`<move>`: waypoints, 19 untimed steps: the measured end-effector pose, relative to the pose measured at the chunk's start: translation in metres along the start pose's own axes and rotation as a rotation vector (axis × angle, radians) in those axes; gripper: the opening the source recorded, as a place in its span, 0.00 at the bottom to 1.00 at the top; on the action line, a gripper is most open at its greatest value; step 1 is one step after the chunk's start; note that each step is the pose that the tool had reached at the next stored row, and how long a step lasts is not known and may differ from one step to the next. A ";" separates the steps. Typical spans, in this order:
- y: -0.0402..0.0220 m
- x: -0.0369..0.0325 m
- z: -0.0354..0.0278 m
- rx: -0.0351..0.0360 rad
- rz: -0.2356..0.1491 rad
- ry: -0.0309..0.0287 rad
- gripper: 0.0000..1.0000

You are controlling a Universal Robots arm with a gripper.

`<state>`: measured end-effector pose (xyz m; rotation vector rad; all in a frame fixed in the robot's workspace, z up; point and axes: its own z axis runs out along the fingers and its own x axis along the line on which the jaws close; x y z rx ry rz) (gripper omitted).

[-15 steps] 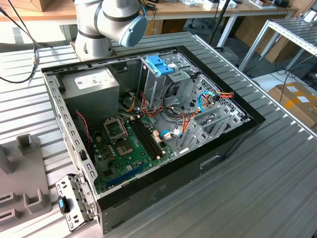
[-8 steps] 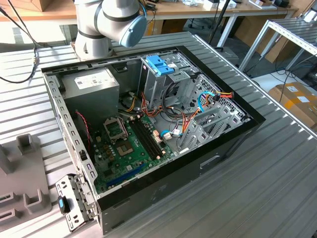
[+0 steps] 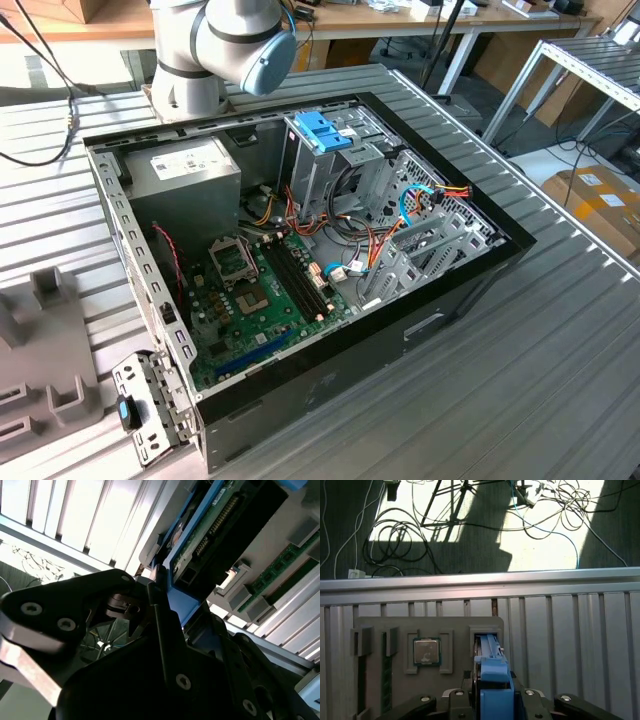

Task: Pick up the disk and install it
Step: 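Pick up the disk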

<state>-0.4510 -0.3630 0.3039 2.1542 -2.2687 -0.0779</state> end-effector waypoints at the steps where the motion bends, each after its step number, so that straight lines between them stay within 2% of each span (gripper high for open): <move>1: 0.0000 0.0000 -0.0004 0.0001 0.000 -0.0002 0.37; 11: 0.0001 -0.0001 -0.0024 0.0000 0.000 -0.0019 0.37; 19: 0.0001 -0.0002 -0.0026 -0.0003 0.000 -0.0084 0.37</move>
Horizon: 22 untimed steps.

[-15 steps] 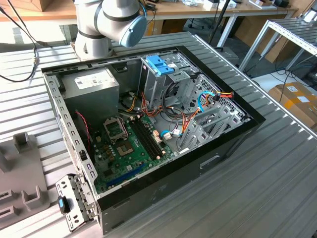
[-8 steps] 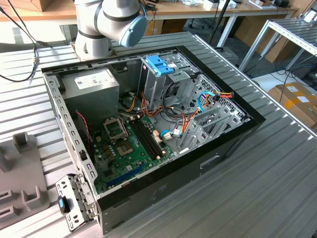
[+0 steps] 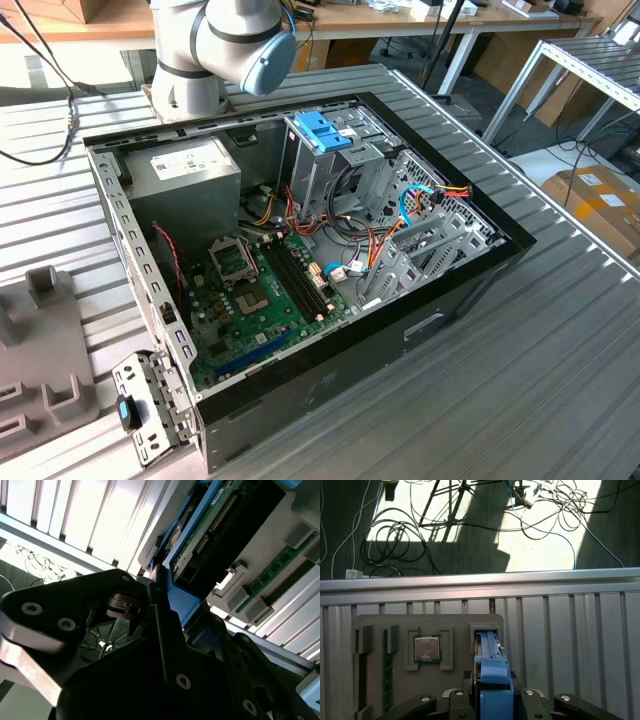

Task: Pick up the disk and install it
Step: 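Pick up the disk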

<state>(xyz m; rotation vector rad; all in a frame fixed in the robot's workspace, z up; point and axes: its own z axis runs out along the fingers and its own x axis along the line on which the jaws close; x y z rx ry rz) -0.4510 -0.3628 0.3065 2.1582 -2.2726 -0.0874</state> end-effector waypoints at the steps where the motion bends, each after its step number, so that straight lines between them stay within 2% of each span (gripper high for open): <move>1: 0.0001 0.0000 -0.0006 -0.0003 0.000 -0.0003 0.37; 4: 0.0002 -0.0002 -0.0059 -0.0003 0.000 -0.0030 0.37; 8: 0.0004 -0.0003 -0.0092 -0.0004 0.000 -0.0062 0.37; 11: 0.0005 -0.0005 -0.0124 -0.0006 0.000 -0.0110 0.37; 22: 0.0009 -0.0008 -0.0207 -0.0012 -0.001 -0.0195 0.37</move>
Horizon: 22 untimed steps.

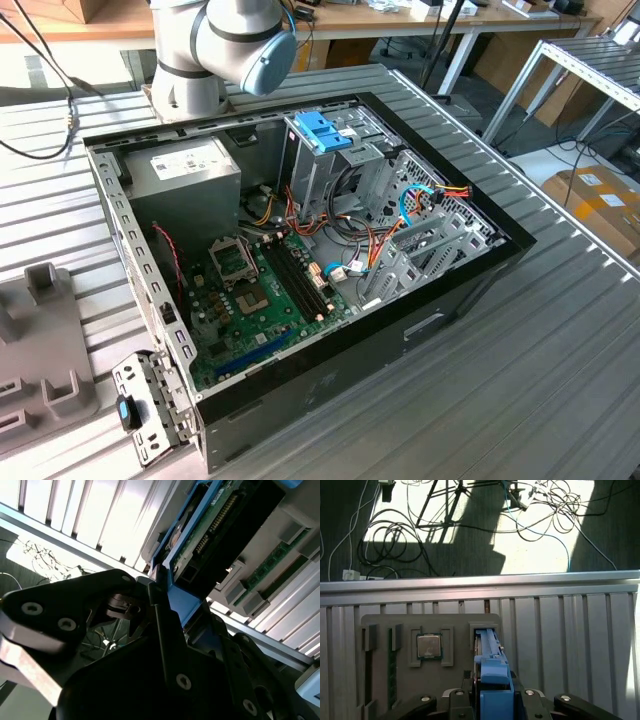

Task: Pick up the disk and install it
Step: 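Pick up the disk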

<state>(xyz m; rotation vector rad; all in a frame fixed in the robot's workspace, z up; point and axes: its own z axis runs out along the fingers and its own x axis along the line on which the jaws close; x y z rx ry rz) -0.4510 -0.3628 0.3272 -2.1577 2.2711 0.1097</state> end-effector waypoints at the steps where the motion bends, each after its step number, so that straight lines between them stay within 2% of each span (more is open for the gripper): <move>1: 0.0000 0.0000 -0.0008 -0.0001 0.000 -0.0008 0.37; 9: 0.0004 -0.0005 -0.0085 -0.0005 0.000 -0.0095 0.37; 19: 0.0008 -0.0010 -0.0169 -0.0010 -0.001 -0.0173 0.37; 22: 0.0010 -0.0013 -0.0208 -0.0010 -0.001 -0.0217 0.37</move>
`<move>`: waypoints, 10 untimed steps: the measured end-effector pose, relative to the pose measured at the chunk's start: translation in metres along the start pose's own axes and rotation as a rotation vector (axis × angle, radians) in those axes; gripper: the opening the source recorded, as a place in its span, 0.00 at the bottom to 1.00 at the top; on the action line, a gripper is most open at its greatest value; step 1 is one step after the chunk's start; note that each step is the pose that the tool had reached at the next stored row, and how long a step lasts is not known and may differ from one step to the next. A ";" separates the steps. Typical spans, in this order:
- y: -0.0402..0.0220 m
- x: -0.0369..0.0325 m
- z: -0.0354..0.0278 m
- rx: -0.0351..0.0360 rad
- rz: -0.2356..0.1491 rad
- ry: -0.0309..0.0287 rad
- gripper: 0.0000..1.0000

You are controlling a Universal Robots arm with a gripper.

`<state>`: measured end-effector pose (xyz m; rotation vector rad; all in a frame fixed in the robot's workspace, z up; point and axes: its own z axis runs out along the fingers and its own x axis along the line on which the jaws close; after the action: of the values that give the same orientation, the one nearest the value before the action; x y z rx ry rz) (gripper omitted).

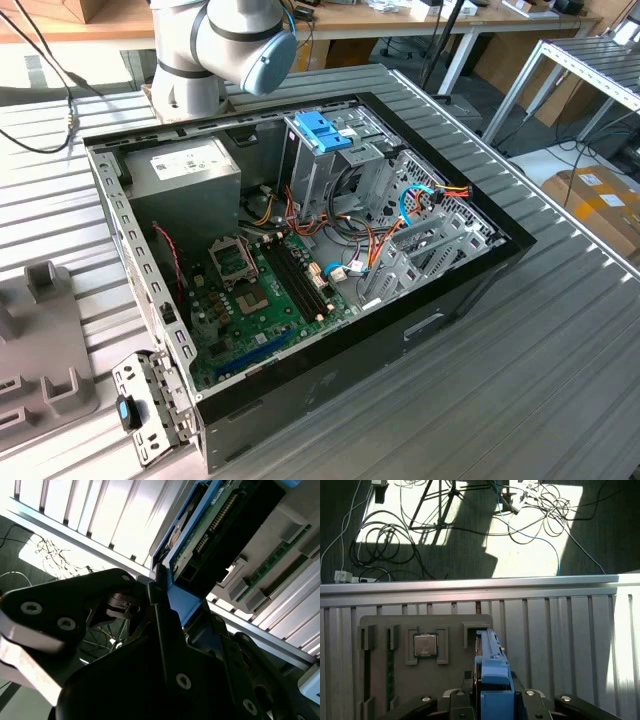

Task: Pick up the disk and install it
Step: 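Pick up the disk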

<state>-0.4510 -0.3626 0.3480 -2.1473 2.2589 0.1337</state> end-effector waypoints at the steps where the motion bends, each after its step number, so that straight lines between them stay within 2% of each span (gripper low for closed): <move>1: 0.0000 -0.0001 -0.0007 0.0000 0.000 -0.0008 0.37; 10: 0.0003 -0.0006 -0.0071 -0.0004 0.000 -0.0082 0.37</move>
<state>-0.4510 -0.3625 0.3552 -2.1432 2.2543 0.1427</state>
